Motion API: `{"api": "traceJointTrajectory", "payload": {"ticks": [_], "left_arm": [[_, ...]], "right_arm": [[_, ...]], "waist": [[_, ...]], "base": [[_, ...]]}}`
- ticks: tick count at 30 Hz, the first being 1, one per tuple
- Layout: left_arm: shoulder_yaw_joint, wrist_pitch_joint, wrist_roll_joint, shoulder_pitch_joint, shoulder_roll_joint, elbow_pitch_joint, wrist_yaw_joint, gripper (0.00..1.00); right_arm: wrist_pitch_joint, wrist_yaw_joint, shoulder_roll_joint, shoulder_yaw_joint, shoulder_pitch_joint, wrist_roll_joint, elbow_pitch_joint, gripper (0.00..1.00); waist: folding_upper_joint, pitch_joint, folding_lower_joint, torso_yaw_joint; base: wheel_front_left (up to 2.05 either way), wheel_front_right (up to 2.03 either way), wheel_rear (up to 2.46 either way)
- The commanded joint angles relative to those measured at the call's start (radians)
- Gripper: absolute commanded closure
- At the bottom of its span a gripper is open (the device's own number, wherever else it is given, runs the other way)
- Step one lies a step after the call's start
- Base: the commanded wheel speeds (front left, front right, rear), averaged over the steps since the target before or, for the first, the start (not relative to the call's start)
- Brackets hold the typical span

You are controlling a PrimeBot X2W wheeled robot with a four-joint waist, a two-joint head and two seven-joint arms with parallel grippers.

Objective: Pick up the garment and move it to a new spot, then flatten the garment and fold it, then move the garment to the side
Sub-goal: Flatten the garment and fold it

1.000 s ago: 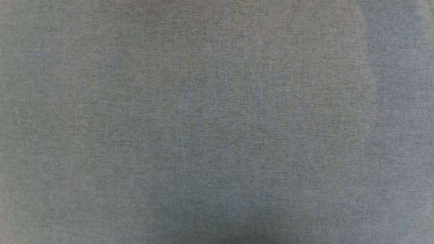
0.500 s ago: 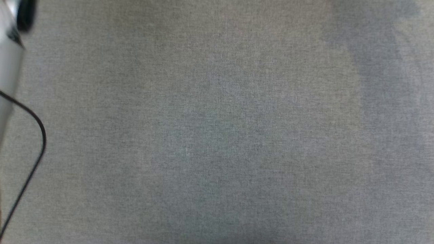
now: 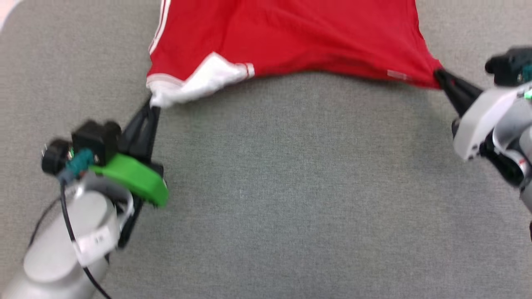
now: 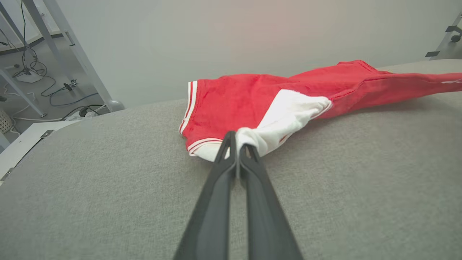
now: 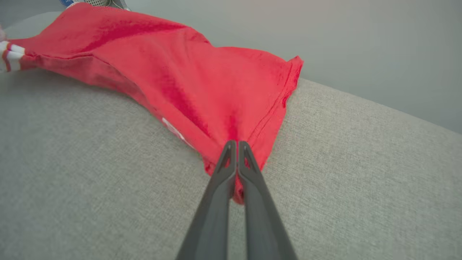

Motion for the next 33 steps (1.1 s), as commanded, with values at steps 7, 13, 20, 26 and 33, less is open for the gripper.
{"api": "traceJointTrajectory", "payload": {"ticks": [7,13,20,26,33], "left_arm": [[-0.015,-0.002,-0.069,0.244,0.023,-0.083,0.059,1.0],[-0.033,0.01,-0.121,0.402,0.031,-0.139,0.098,1.0],[-0.053,0.057,-0.188,0.542,0.052,-0.222,0.13,1.0],[-0.085,0.122,-0.213,0.622,0.091,-0.283,0.153,1.0],[-0.081,0.122,-0.195,0.631,0.124,-0.337,0.167,1.0]], "right_arm": [[-0.018,-0.001,-0.043,-0.016,0.237,0.009,-0.082,1.0],[0.005,-0.001,-0.07,-0.073,0.414,0.009,-0.157,1.0],[0.048,-0.001,-0.079,-0.187,0.632,-0.015,-0.274,1.0],[0.119,-0.001,-0.076,-0.295,0.803,-0.058,-0.362,1.0],[0.199,-0.001,-0.044,-0.406,0.909,-0.083,-0.47,1.0]], "waist": [[0.0,-0.136,0.0,0.01],[0.0,-0.197,0.0,0.0],[0.0,-0.244,0.0,-0.006],[0.0,-0.264,0.0,-0.004],[0.0,-0.24,0.0,0.005]], "base": [[0.0,0.0,0.0],[0.0,0.0,0.0],[0.0,0.0,0.0],[0.0,0.0,0.0],[0.0,0.0,0.0]]}}
